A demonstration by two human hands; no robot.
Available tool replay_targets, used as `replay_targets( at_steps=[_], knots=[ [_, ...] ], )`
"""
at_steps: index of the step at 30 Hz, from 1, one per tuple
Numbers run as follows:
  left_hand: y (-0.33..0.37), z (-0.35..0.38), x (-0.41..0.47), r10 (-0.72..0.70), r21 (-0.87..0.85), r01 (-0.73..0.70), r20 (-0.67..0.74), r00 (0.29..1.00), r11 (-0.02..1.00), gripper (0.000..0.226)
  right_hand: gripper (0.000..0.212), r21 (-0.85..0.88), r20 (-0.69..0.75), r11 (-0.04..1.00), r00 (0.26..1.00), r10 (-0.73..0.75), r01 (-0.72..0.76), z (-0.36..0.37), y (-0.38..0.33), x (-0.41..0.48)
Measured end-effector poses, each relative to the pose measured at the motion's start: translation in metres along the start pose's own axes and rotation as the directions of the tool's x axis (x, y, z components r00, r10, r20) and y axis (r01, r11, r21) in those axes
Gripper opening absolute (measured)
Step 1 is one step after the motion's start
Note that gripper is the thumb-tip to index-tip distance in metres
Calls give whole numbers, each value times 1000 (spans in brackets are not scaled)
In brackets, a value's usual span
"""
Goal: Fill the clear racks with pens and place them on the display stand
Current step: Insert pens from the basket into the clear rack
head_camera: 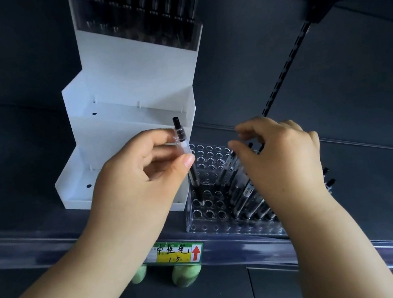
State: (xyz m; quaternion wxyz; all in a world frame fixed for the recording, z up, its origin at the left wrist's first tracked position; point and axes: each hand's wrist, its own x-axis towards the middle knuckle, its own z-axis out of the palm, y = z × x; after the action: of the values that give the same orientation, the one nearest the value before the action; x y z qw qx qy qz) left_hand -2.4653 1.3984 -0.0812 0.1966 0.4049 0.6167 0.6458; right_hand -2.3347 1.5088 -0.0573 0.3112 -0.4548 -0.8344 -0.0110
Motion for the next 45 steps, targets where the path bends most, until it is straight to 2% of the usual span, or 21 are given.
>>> replay_targets(
  at_steps=[3, 12, 23, 30, 36, 45],
  knots=[
    [0, 1, 0, 1, 1, -1, -3, 1000, 1000, 22, 5, -34, -13, 999, 1000, -13, 13, -2, -1, -1],
    [-5, 15, 8, 12, 2, -13, 31, 999, 1000, 23, 28, -46, 30, 997, 998, -64, 65, -6, -3, -7],
    [-11, 42, 10, 160, 156, -169, 70, 985, 973, 23, 43, -61, 74, 993, 993, -97, 102, -12, 4, -9],
    [-17, 43, 11, 190, 145, -193, 34, 981, 970, 24, 46, -49, 29, 995, 996, -84, 86, -11, 8, -10],
    [-19, 45, 11, 220, 138, -221, 18, 975, 966, 25, 43, -29, 56, 995, 994, -93, 94, -8, 6, -11],
    [-22, 53, 10, 204, 158, -211, 60, 977, 965, 23, 46, 49, -8, 997, 998, -54, 55, -9, 8, -11]
  ],
)
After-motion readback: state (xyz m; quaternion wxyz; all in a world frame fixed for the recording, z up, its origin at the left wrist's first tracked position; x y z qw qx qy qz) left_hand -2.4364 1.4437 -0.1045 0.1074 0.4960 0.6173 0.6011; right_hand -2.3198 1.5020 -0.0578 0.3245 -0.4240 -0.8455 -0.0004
